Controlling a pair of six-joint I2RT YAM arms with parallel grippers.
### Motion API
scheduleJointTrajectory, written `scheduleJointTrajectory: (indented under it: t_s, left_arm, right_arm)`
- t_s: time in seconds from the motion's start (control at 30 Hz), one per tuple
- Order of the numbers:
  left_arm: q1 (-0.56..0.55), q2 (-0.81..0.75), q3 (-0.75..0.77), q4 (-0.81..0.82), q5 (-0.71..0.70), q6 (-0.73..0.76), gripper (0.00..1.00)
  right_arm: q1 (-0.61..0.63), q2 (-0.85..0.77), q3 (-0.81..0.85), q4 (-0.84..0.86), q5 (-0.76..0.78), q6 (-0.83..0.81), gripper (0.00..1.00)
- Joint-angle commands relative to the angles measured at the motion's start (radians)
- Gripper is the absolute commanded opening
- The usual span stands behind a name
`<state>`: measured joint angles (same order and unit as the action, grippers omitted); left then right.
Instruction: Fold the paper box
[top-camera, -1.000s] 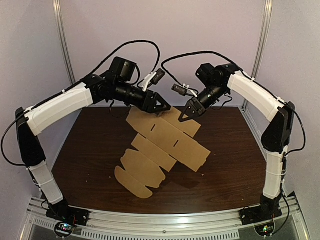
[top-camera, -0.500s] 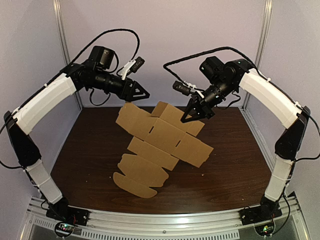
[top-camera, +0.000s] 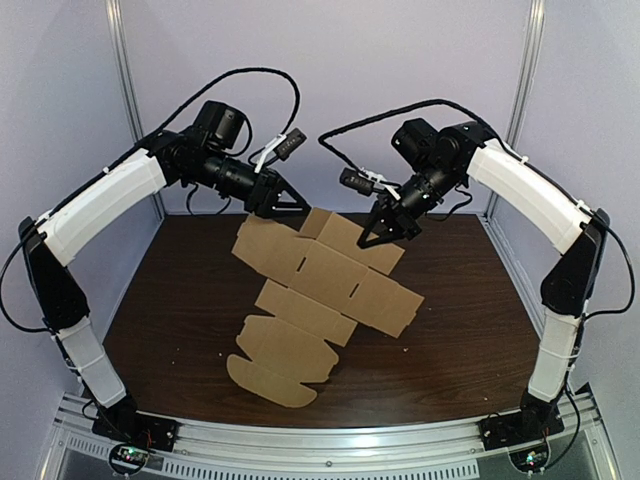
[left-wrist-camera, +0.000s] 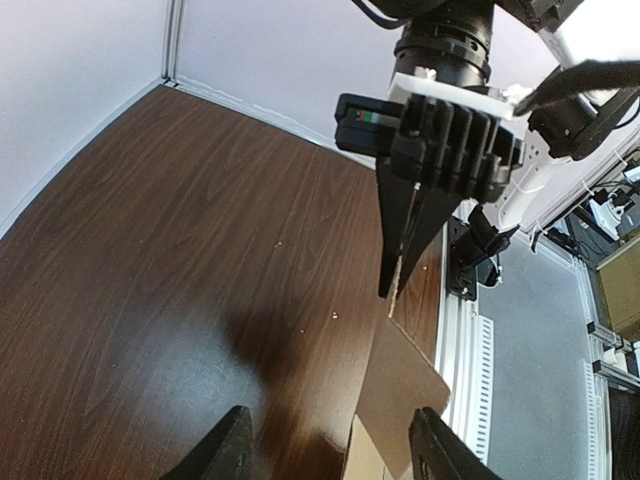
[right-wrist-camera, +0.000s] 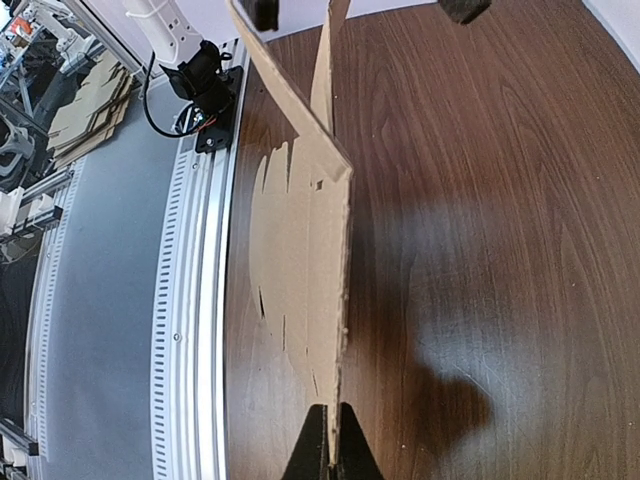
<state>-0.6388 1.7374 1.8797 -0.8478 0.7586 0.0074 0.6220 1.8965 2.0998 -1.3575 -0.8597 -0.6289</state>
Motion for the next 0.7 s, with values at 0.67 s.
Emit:
scheduleJointTrajectory:
  t_s: [0.67]
  left_arm:
    - [-0.061, 0.015, 0.045, -0.071, 0.017, 0.111, 0.53]
  right_arm:
    - [-0.004, 0.026, 0.060, -0.028, -0.038, 0.058, 0.00]
